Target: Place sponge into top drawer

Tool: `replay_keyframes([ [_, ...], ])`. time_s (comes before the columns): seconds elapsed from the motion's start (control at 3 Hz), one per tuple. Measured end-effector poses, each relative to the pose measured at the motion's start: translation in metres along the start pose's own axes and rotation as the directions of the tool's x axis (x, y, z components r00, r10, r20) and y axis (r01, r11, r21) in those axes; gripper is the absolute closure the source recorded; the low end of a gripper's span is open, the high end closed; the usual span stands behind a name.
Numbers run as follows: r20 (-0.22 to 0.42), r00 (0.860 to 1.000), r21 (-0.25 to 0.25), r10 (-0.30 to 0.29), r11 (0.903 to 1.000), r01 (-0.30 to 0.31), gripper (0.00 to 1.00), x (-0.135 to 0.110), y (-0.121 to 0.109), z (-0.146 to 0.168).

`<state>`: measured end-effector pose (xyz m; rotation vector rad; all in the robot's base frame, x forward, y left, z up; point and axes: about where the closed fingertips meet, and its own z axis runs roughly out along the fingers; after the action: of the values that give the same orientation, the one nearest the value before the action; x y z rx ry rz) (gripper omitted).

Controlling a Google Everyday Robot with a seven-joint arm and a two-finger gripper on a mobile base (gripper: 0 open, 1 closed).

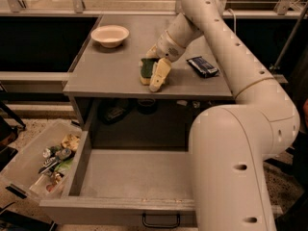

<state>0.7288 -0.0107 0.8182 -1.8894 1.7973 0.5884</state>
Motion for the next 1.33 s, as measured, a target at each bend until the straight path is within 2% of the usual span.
replay_keyframes([
  [0.33, 0.007, 1.0, 0.008, 0.001, 1.0, -0.001, 0.19, -0.0013, -0.0037, 0.0039],
  [1.33, 0.009, 1.0, 0.012, 0.002, 0.9999, -0.002, 0.88, -0.0075, -0.0055, -0.0025],
])
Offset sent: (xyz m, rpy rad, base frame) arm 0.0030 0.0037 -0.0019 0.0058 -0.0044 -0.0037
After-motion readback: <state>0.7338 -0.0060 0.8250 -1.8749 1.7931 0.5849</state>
